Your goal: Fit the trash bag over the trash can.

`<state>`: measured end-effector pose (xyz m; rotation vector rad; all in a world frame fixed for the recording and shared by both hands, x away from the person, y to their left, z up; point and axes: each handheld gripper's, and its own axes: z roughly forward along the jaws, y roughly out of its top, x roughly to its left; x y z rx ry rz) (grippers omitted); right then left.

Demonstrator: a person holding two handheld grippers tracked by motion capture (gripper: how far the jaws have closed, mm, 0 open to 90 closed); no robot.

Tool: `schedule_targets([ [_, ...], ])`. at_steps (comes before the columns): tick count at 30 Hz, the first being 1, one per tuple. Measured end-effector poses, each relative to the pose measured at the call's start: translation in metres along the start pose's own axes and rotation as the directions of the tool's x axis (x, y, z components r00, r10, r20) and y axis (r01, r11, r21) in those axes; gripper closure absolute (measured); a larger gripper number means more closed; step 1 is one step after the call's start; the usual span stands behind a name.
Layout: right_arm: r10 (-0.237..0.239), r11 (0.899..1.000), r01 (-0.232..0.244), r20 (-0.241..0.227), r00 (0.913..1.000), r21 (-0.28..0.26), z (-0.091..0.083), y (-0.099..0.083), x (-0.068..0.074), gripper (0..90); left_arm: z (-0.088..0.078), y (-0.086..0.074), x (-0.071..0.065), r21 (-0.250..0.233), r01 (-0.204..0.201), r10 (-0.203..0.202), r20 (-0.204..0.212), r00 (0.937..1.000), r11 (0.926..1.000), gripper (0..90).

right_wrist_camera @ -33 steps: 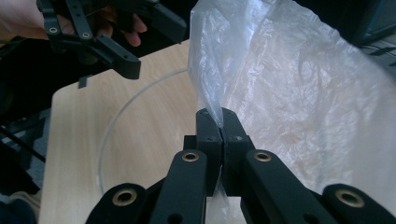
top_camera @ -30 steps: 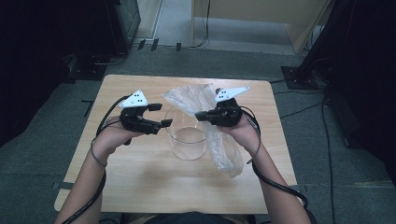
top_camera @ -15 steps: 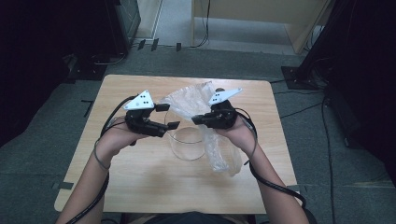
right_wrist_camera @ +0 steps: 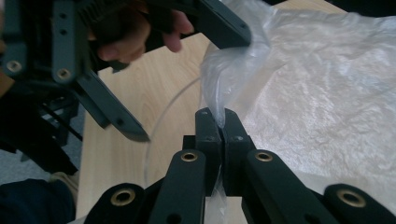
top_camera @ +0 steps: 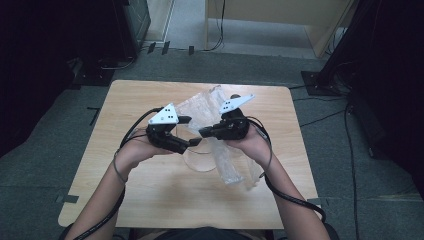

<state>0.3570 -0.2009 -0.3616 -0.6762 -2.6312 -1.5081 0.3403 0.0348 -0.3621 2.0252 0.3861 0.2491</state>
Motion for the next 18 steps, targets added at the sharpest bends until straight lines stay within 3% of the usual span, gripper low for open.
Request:
schedule_targets([
  [4, -0.001, 1.0, 0.001, -0.04, 0.9992, -0.017, 0.001, 0.005, 0.006, 88.1, 0.005, 0.0, -0.003, 0.001, -0.006, 0.006, 0.006, 1.0, 1.0, 19.0],
  [12, -0.001, 0.998, -0.002, -0.05, 0.9988, -0.06, 0.001, 0.011, 0.012, 90.0, 0.01, 0.001, -0.009, -0.025, -0.055, 0.056, 0.027, 0.9981, 0.9982, 18.9],
  [14, 0.008, 0.997, -0.011, -0.046, 0.9989, -0.081, 0.001, 0.012, 0.013, 90.0, 0.01, 0.001, -0.01, -0.036, -0.056, 0.057, 0.033, 0.9978, 0.9978, 18.9],
  [18, 0.03, 0.99, -0.041, -0.086, 0.9958, -0.132, 0.0, 0.015, 0.014, 90.0, 0.012, 0.002, -0.012, -0.055, -0.051, 0.053, 0.035, 0.998, 0.9972, 18.9],
])
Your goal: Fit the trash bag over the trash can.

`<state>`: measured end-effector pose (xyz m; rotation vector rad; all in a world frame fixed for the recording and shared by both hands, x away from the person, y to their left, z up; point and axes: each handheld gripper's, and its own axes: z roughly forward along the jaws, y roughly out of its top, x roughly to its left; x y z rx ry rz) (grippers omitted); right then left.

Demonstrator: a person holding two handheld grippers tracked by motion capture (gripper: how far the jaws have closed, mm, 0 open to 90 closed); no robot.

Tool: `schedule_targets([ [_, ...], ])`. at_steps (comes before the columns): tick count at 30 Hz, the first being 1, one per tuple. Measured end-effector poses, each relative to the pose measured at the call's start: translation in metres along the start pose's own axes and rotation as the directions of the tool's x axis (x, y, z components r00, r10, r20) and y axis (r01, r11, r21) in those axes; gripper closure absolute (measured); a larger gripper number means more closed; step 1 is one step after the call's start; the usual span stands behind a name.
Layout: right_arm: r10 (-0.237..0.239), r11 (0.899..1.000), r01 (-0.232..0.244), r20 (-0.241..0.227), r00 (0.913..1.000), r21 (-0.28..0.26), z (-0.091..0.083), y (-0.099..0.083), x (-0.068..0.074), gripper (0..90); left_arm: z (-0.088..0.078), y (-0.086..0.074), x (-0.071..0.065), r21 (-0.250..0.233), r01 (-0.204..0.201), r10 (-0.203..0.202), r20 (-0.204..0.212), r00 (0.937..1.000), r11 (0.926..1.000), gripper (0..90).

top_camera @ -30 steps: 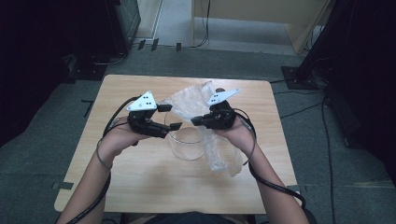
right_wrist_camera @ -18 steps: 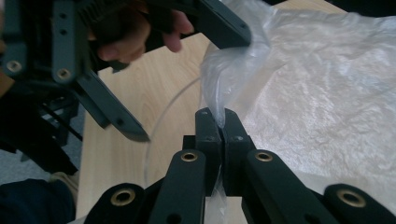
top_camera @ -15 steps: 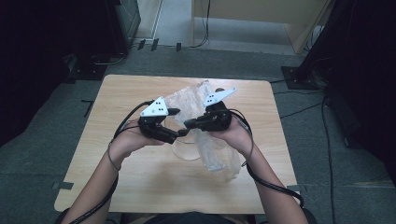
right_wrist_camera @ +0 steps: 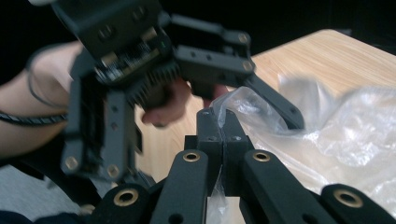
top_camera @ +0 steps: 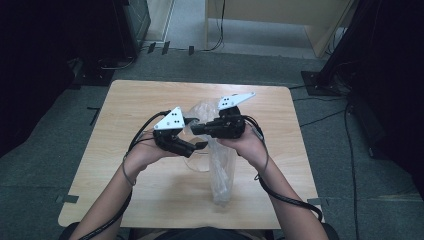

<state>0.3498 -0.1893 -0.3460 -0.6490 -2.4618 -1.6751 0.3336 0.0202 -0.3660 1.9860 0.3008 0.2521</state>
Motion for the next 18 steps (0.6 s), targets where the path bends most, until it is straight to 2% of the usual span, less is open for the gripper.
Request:
schedule_targets([
  [2, 0.0, 1.0, 0.0, -0.003, 1.0, -0.003, 0.0028, 0.0007, 0.0025, 90.0, 0.0014, 0.0001, -0.0013, -0.005, 0.003, -0.003, 0.0, 1.0, 1.0, 19.0],
  [4, 0.0, 1.0, 0.0, -0.003, 1.0, -0.002, 0.0048, 0.0004, 0.0032, 90.0, 0.0031, 0.0001, -0.0023, -0.007, 0.011, -0.011, -0.008, 0.9999, 0.9999, 24.5],
  [8, 0.005, 1.0, -0.005, -0.014, 0.9999, -0.012, 0.0073, 0.001, 0.0055, 90.0, 0.0063, -0.0006, -0.0035, -0.009, 0.022, -0.022, -0.012, 0.9997, 0.9997, 27.0],
  [10, 0.002, 1.0, -0.002, -0.008, 1.0, -0.018, 0.0093, 0.001, 0.0066, 90.0, 0.0064, -0.0012, -0.0035, -0.017, 0.027, -0.027, -0.011, 0.9996, 0.9995, 34.9],
  [12, 0.004, 1.0, -0.004, -0.007, 1.0, -0.02, 0.0092, 0.001, 0.0063, 90.0, 0.0059, -0.0024, -0.0029, -0.022, 0.038, -0.038, -0.001, 0.9993, 0.999, 37.1],
  [15, 0.012, 0.999, -0.013, -0.013, 0.9998, -0.041, 0.0073, 0.001, 0.0046, 90.0, 0.0052, -0.0026, -0.0027, -0.018, 0.046, -0.046, -0.001, 0.999, 0.9988, 46.0],
  [18, 0.009, 0.999, -0.009, -0.013, 0.9999, -0.04, 0.0055, 0.0009, 0.0039, 89.9, 0.0044, -0.0019, -0.0025, -0.015, 0.079, -0.079, 0.001, 0.9969, 0.9968, 58.8],
])
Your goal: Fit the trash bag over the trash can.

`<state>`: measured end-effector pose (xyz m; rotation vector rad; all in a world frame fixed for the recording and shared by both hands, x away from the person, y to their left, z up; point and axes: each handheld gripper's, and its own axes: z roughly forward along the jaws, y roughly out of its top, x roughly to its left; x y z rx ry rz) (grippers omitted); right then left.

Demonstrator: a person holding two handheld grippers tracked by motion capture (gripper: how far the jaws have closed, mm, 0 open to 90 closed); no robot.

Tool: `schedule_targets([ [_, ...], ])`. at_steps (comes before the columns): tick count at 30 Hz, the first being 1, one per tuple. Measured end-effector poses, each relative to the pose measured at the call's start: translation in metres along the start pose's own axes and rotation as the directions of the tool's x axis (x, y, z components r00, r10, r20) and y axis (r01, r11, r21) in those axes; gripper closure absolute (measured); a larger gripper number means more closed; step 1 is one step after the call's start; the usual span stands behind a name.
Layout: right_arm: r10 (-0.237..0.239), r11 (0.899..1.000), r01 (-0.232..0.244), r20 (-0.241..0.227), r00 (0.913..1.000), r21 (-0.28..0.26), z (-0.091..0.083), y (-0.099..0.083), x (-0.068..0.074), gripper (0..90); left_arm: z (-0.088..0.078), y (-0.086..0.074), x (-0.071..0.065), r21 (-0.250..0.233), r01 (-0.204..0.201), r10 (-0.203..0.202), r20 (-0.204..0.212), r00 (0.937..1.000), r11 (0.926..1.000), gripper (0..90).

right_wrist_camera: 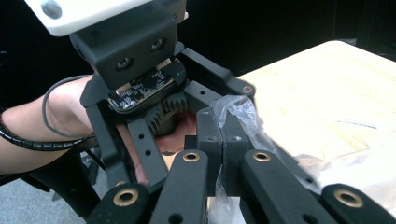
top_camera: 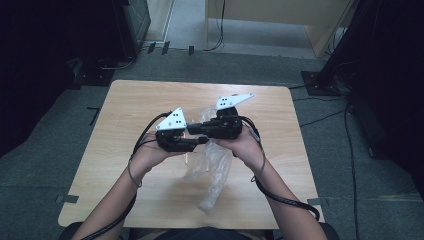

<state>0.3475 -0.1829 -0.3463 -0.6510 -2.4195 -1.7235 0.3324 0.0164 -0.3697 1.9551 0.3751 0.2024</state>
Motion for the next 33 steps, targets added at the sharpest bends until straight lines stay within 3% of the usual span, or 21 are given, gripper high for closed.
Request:
schedule_targets([
  [7, 0.001, 1.0, -0.001, -0.011, 0.9999, -0.003, -0.002, 0.001, 0.0, 76.6, -0.005, -0.001, 0.004, 0.041, 0.045, -0.044, -0.014, 0.9989, 0.9982, 78.3],
  [12, -0.024, 1.0, 0.024, 0.035, 0.9991, -0.003, -0.013, 0.001, -0.002, 67.8, -0.012, -0.002, 0.008, 0.051, 0.066, -0.065, -0.019, 0.9977, 0.9965, 80.7],
  [16, -0.014, 1.0, 0.015, 0.053, 0.9985, -0.022, -0.02, 0.001, -0.006, 66.1, -0.016, -0.002, 0.011, 0.051, 0.086, -0.085, -0.017, 0.9962, 0.995, 80.9],
  [21, 0.003, 0.999, 0.001, 0.116, 0.9932, -0.038, -0.036, 0.0, -0.015, 70.7, -0.021, -0.002, 0.013, 0.055, 0.105, -0.104, -0.015, 0.9944, 0.993, 81.0],
  [26, 0.008, 0.999, -0.001, 0.194, 0.981, -0.035, -0.046, -0.004, -0.023, 76.0, -0.027, 0.0, 0.014, 0.052, 0.125, -0.125, -0.008, 0.9921, 0.9908, 80.9],
  [30, 0.003, 1.0, -0.007, 0.253, 0.9675, 0.016, -0.046, -0.012, -0.03, 78.6, -0.03, 0.001, 0.014, 0.05, 0.14, -0.14, 0.005, 0.9901, 0.9889, 81.0],
  [33, 0.001, 0.999, -0.014, 0.253, 0.9674, 0.05, -0.042, -0.017, -0.031, 78.9, -0.032, 0.002, 0.014, 0.047, 0.145, -0.146, 0.02, 0.9891, 0.9883, 81.0],
])
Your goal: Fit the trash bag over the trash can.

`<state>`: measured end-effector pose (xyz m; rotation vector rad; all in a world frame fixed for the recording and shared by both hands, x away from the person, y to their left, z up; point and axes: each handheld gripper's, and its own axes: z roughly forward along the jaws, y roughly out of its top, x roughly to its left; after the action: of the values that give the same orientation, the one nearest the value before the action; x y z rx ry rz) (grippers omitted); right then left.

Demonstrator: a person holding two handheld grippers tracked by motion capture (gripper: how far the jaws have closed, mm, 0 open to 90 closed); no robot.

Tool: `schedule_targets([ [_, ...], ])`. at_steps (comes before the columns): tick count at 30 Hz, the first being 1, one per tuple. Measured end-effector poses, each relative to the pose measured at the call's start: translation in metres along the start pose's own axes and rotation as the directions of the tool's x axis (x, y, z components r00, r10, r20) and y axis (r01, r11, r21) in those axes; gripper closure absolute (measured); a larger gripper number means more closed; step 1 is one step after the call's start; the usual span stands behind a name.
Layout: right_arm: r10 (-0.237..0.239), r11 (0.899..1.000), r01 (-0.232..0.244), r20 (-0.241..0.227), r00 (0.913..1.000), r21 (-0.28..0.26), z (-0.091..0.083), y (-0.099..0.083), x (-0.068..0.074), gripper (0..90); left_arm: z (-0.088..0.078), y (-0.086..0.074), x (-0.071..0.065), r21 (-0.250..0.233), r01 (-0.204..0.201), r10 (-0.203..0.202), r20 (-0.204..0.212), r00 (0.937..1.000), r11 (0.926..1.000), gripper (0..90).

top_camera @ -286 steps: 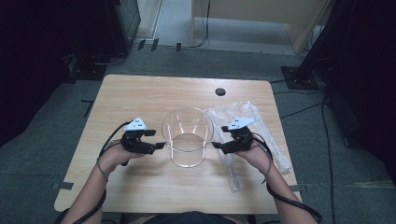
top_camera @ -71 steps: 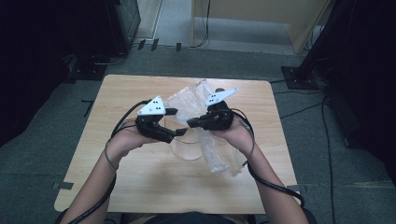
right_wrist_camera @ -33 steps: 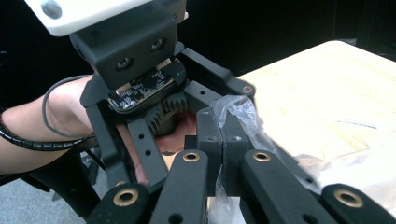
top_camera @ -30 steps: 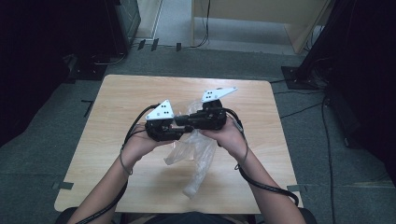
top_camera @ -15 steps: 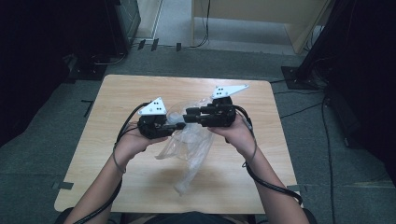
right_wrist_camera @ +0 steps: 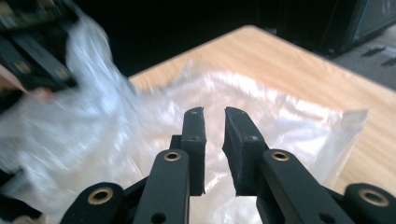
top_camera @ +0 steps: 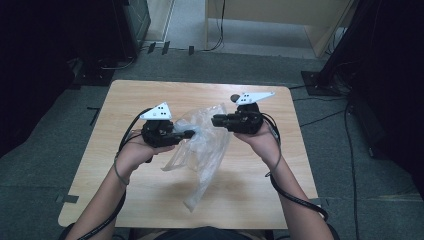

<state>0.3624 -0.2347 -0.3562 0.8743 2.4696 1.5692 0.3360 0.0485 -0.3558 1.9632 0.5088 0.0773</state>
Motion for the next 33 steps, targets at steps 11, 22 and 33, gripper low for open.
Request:
schedule_targets([
  [11, -0.025, 0.989, 0.039, -0.095, 0.9952, 0.142, 0.023, -0.008, 0.012, 79.0, 0.0, 0.001, -0.001, -0.004, 0.026, -0.026, 0.046, 0.9986, 0.9997, 80.2],
  [22, -0.058, 0.965, 0.085, -0.114, 0.9918, 0.246, 0.029, -0.012, 0.015, 69.7, 0.021, -0.012, 0.01, 0.102, 0.1, -0.102, 0.01, 0.9948, 0.9897, 79.2],
  [33, -0.041, 0.996, 0.049, -0.107, 0.9935, 0.073, 0.0, 0.001, 0.009, 63.5, 0.028, -0.017, 0.015, 0.122, 0.106, -0.104, -0.024, 0.9943, 0.9869, 71.6],
])
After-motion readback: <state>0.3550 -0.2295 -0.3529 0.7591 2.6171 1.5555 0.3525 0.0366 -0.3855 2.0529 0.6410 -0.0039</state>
